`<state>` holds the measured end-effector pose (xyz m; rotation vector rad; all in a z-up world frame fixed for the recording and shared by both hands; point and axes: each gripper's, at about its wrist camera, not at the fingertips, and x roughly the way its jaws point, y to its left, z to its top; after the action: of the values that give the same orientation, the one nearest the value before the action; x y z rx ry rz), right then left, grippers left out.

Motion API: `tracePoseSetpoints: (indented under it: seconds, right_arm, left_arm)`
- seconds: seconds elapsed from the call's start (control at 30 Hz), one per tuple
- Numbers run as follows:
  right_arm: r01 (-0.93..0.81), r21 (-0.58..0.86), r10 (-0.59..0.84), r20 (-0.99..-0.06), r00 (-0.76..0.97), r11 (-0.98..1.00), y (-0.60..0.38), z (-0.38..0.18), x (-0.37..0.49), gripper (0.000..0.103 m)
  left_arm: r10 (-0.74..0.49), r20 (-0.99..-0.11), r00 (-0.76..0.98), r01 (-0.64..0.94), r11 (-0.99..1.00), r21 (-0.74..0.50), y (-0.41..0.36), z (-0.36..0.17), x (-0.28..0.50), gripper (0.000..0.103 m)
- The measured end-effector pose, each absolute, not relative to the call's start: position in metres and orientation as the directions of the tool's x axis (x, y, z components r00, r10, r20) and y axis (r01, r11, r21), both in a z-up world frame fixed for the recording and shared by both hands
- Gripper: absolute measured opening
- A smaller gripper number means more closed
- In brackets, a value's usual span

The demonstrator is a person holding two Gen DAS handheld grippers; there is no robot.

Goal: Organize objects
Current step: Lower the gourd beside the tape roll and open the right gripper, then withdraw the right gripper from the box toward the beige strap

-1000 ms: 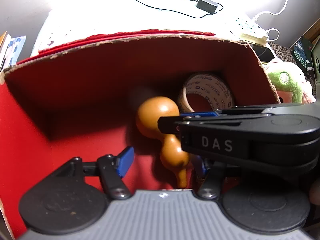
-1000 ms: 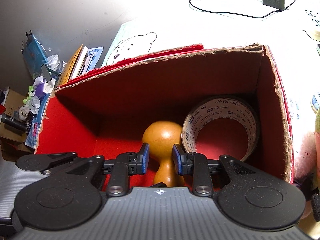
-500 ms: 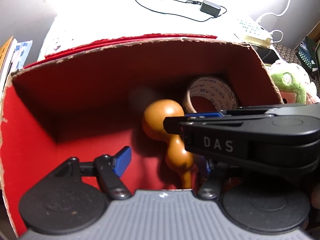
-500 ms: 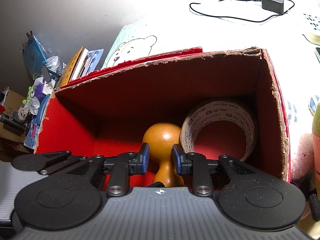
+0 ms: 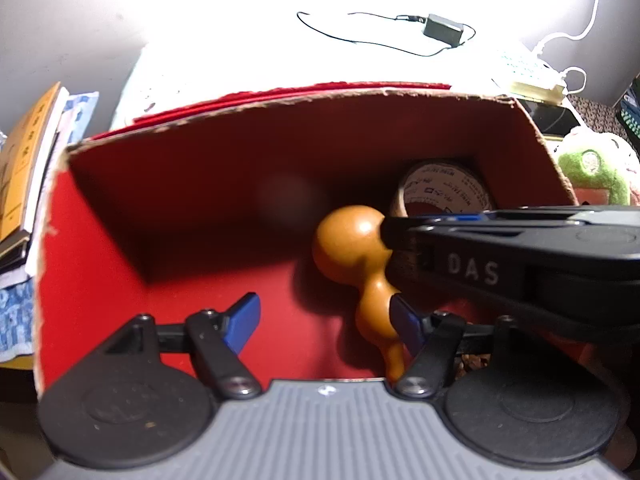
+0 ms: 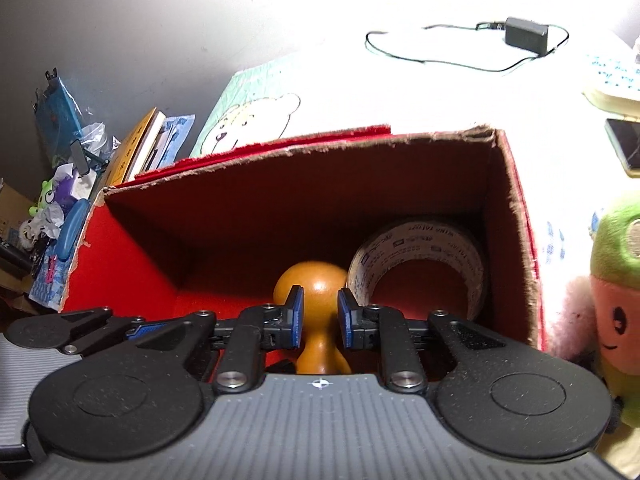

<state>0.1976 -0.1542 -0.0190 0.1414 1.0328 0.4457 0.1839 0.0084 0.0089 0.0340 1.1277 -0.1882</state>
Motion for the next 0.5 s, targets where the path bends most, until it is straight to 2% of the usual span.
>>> tracePoseSetpoints:
  seconds: [0.5]
  right_arm:
    - [-0.356, 0.322, 0.478, -0.663, 0.576, 0.877, -0.179, 0.030, 0.137, 0.025]
  left_arm:
    - [-0.068, -0.831, 0.551, 0.122, 0.993, 0.000, 0.013, 0.057, 0.125, 0.079]
